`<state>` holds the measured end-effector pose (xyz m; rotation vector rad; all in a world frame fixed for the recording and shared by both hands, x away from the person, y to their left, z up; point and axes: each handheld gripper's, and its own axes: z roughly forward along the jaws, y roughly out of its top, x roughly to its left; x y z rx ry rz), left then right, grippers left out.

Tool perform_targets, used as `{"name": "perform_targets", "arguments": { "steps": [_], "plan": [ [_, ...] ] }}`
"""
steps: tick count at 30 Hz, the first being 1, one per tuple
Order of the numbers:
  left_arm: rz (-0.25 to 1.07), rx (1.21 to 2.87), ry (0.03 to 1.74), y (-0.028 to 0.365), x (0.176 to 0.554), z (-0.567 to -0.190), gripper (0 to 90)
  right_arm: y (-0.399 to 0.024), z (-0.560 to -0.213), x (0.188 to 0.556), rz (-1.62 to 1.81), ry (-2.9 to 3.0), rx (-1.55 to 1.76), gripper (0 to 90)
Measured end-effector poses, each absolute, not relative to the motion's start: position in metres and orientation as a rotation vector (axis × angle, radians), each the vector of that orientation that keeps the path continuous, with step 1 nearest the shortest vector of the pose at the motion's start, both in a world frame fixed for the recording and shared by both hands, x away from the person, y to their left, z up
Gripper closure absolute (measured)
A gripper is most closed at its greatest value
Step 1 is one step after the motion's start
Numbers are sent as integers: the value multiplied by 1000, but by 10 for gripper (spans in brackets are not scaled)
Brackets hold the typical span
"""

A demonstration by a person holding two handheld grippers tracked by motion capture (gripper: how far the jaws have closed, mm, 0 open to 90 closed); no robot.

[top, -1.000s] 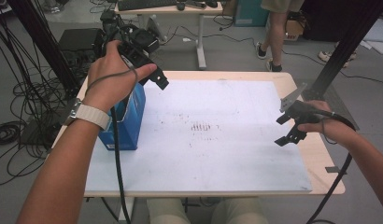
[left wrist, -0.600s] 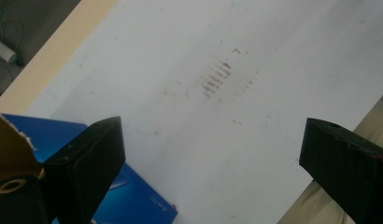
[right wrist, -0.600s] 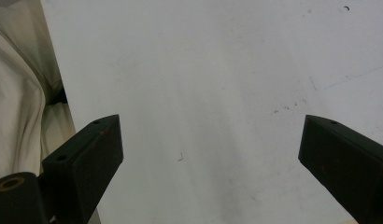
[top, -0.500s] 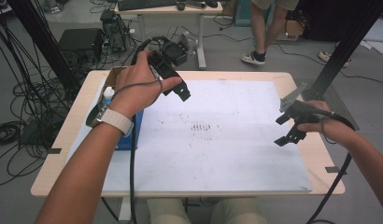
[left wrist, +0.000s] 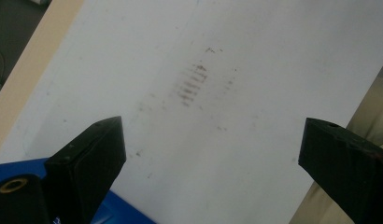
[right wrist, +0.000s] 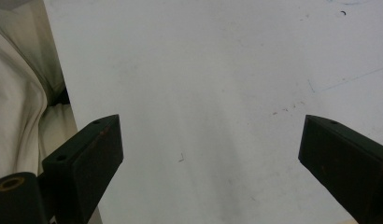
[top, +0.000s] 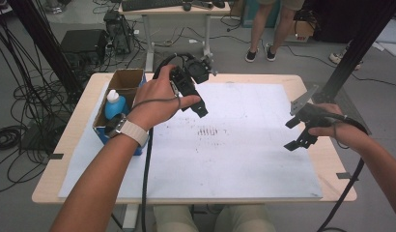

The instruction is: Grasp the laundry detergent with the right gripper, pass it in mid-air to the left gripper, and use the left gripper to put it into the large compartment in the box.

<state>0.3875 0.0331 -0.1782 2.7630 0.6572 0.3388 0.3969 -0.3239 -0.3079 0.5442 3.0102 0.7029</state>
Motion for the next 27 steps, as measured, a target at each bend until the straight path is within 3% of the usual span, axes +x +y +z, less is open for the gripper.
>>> {"name": "perform_targets", "arguments": {
  "steps": [27],
  "plan": [
    [350,2796,610,25,390,-191,80,-324,-305,397,699,3011,556,64]
  ]
}}
